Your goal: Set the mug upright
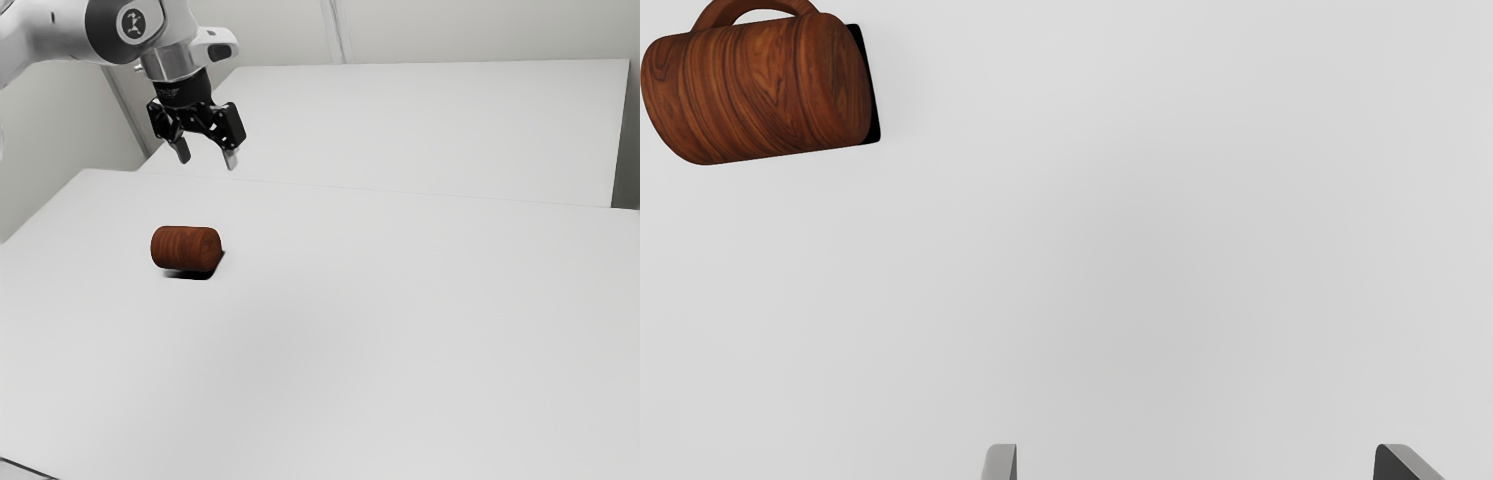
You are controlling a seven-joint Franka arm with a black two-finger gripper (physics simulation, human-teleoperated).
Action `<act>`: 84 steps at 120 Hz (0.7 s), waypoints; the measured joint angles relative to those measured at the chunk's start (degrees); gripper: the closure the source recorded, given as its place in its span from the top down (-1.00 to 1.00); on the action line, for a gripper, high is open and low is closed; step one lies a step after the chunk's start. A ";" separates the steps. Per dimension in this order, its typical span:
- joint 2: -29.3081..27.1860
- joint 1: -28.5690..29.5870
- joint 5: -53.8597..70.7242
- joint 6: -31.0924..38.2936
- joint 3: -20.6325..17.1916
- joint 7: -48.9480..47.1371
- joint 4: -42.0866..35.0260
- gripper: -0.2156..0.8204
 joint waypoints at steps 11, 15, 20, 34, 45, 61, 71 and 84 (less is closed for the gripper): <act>0.00 0.17 -0.01 0.01 0.00 -0.01 0.00 0.54; 0.00 0.25 -0.02 0.01 0.00 -0.01 0.01 0.54; 0.00 0.36 -0.02 0.00 0.00 -0.01 0.41 0.54; 0.23 0.73 -0.02 -0.18 0.03 0.00 1.07 0.54; 1.03 1.29 -0.02 -0.30 0.00 0.07 2.22 0.54; 3.30 4.20 -0.81 -0.44 -0.02 0.49 3.99 0.54; 3.99 7.86 -1.49 -0.49 -0.04 1.08 4.47 0.54; 4.72 11.96 -2.66 -0.54 -0.02 2.18 4.85 0.54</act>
